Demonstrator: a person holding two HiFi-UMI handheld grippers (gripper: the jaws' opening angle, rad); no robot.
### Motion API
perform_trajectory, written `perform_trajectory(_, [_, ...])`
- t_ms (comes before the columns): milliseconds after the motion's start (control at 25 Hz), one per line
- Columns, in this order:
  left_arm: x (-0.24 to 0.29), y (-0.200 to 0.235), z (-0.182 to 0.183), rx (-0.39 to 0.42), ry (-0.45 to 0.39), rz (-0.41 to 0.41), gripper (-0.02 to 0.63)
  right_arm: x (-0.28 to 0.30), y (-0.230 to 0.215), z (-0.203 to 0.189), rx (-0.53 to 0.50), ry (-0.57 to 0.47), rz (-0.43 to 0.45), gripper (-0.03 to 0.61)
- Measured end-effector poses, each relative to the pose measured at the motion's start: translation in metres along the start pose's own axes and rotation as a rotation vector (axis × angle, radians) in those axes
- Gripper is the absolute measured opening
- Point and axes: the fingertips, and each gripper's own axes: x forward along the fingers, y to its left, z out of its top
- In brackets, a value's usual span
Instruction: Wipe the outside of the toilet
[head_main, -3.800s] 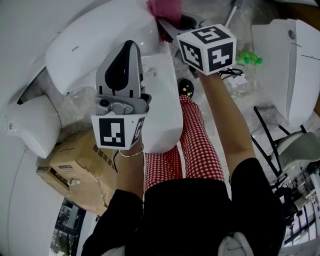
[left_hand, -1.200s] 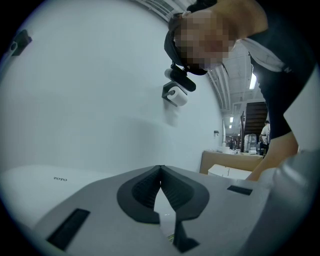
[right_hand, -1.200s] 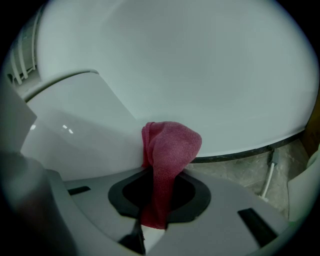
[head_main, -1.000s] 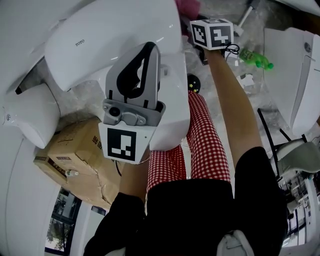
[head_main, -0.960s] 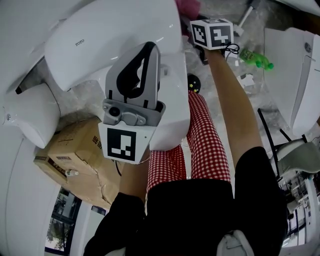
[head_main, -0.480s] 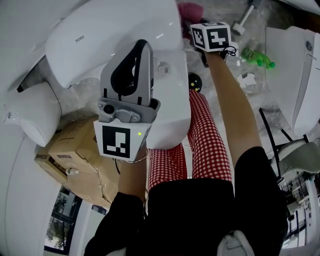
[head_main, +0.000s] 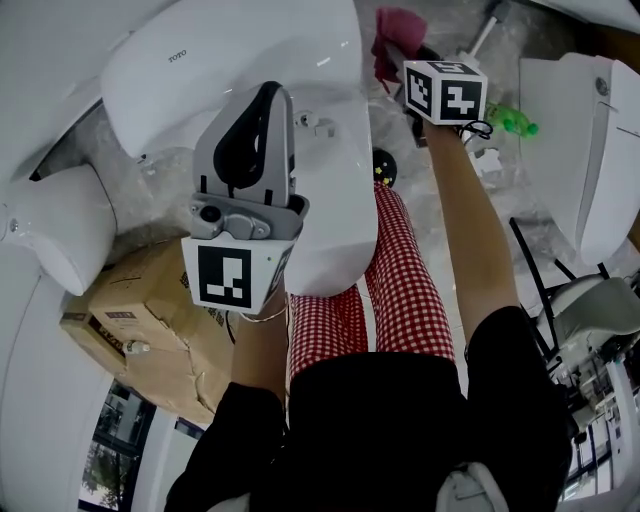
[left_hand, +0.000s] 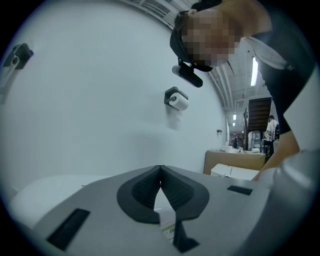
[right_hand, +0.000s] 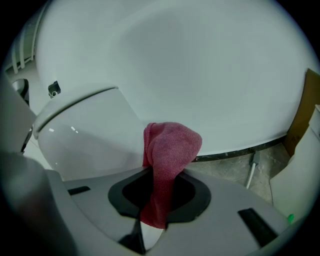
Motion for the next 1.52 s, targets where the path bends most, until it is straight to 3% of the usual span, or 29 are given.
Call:
perform_trajectory(360, [-0.051,0.001,0.009,-0.003,0.012,0.004,0.005,-0.052,0.03,0.002,-0.008,-0.056,-0.031,0.086])
perform_trajectory(880, [-0.123,0.021,0.029,0.001,0.017,0.071,0.003,-0.134,0.091,0.013,-0.055,-0.163,-0.059,0.086])
perform_trajectory(1280, [-0.162,0.043,0.067,0.03,-0.03,0.084,0.004,-0.177,0.165,0.044,-0.134,-0.251,-0.048,0.086])
perform_trajectory(1520, [-0.188,0.05,0.088,0.046,-0.06,0.071,0.004,-0.196,0.2,0.043,-0.151,-0.273,-0.058,0.086])
